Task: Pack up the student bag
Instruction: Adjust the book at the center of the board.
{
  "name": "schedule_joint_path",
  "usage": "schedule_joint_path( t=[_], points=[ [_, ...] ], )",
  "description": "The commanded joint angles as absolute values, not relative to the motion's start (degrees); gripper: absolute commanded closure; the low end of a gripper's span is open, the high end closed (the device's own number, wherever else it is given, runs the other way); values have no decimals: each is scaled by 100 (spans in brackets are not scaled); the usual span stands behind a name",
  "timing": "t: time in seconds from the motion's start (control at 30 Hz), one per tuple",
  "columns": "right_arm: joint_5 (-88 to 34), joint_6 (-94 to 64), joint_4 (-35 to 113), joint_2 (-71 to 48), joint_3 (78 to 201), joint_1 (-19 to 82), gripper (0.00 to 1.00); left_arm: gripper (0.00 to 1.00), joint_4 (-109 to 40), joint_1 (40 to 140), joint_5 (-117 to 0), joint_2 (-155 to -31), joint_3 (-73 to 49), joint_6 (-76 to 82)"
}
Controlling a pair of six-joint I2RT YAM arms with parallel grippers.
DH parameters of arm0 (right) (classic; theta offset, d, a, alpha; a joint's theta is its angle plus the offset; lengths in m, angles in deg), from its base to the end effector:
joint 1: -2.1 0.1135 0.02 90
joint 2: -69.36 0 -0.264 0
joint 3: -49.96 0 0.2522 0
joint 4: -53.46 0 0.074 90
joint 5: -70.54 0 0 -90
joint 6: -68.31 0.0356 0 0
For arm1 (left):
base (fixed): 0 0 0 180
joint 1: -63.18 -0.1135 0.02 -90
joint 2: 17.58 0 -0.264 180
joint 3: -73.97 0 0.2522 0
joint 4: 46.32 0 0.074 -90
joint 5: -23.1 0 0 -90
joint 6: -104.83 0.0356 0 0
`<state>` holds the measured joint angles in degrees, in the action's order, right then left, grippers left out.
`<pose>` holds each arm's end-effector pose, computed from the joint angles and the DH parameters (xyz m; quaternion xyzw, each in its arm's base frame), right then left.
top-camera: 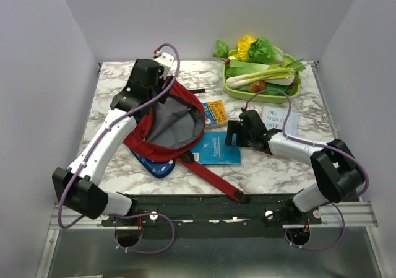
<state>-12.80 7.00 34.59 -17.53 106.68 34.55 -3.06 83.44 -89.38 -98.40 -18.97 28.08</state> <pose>0.2515 0.1550 0.1678 -0.0104 0.9354 0.1308 0.3284 0.3011 -0.0966 0.3718 0.1546 0.8456 0.1400 0.4914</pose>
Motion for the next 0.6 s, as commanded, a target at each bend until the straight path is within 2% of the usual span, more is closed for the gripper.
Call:
schedule_joint_path(
  t=[0.0, 0.13, 0.4, 0.57],
  points=[
    [-1076, 741, 3601, -1809, 10714, 3296, 0, 4, 181, 9452, -7468, -9309, -1645, 2757],
    [-1119, 662, 3636, -1774, 10846, 3111, 0, 9, 339, 10061, -6001, -9465, -1126, 2766],
    [-1304, 249, 3917, -2256, 11557, 2917, 0, 23, -135, 10959, -5758, -9949, -19, 2985],
    [-1681, 73, 4216, -2783, 12023, 2864, 0, 23, -610, 11100, -5960, -10195, 325, 3039]
  ],
)
